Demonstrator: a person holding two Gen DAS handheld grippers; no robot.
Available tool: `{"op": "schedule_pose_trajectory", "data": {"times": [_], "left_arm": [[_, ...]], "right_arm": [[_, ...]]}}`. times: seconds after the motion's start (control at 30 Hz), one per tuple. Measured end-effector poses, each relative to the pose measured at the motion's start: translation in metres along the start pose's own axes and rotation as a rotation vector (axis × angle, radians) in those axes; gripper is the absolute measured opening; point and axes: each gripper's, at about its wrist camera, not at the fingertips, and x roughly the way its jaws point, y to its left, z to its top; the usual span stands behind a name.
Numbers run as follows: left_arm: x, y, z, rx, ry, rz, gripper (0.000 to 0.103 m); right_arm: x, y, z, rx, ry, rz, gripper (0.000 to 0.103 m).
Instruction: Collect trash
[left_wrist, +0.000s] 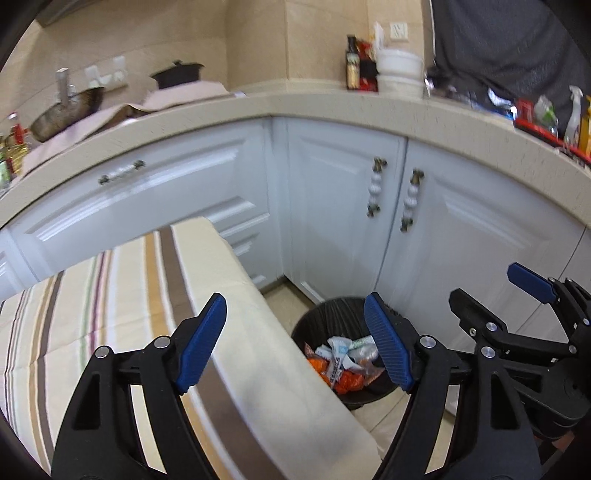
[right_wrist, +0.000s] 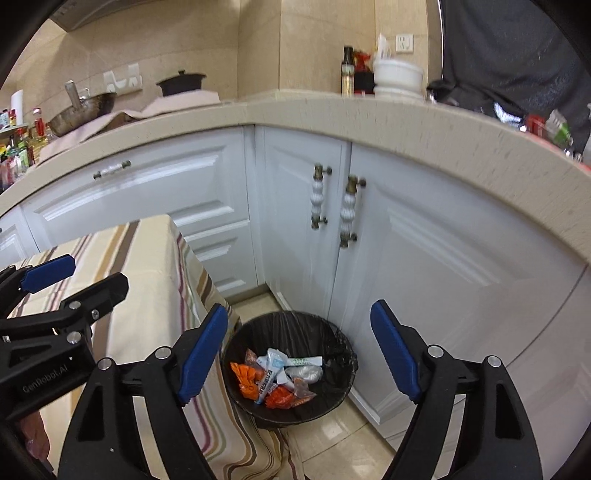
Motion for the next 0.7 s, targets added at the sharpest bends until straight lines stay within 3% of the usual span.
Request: {"op": "schedule_pose_trajectory", "data": {"times": [0.43,0.7], "left_arm": [[-0.082,0.036,-0.005,-0.072,-0.142,0.047,0.087],[-0.123,0.05,-0.011,-0.099,-0.204,0.055,0.089]], "right_arm": [[-0.063,0.027,0.005,-0.047,-0.085,-0.011,0.08],[-0.097,0.041,0.004,-0.058,-0.13,-0.003,0.081]]}}
